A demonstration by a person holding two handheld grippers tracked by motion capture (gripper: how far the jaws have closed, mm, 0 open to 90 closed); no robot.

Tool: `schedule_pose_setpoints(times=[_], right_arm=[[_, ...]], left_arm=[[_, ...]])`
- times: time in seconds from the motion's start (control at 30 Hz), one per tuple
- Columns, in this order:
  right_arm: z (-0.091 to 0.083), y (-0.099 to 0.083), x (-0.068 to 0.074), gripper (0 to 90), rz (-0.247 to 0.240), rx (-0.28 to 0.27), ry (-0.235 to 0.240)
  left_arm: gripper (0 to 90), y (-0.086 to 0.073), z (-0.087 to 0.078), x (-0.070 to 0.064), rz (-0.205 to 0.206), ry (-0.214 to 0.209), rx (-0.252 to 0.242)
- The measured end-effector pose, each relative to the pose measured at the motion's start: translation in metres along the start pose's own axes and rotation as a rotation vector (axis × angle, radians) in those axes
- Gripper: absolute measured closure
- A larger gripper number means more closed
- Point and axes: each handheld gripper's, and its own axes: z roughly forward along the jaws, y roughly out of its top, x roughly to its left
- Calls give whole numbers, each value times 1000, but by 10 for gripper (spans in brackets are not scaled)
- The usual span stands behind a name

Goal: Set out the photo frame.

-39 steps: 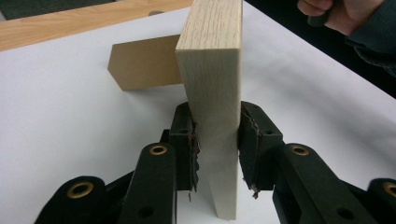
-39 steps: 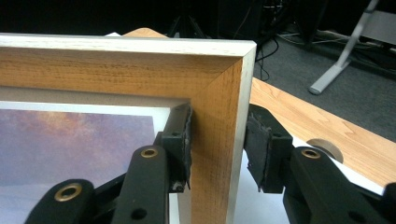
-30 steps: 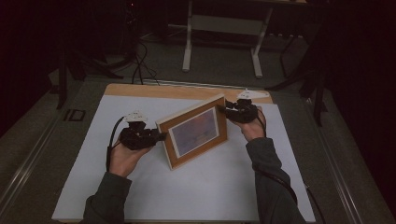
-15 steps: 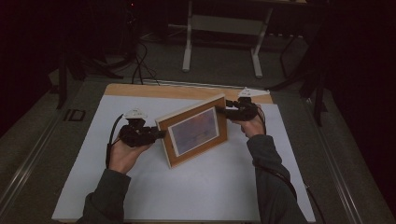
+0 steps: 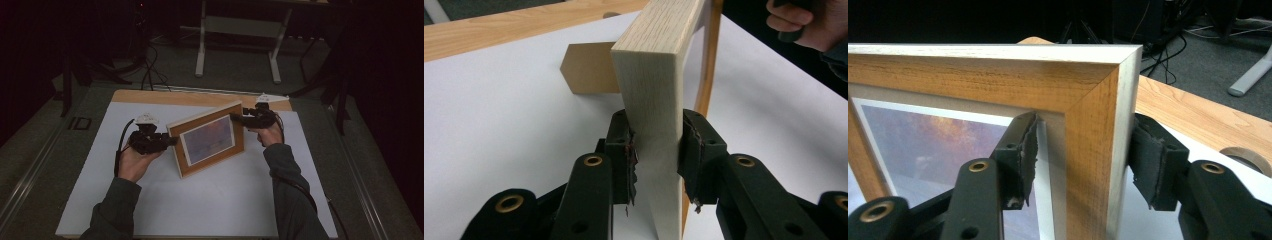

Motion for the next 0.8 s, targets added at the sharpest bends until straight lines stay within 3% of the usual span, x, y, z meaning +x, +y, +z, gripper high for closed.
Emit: schedule_pose_setpoints(times=[0.43, 0.8], right_arm=[[-11, -6, -1, 566, 28, -11, -20], [-19, -12, 2, 603, 39, -19, -41]], left_arm=[[661, 8, 9, 8, 13, 31, -6], [642, 11, 14, 13, 0, 34, -22]])
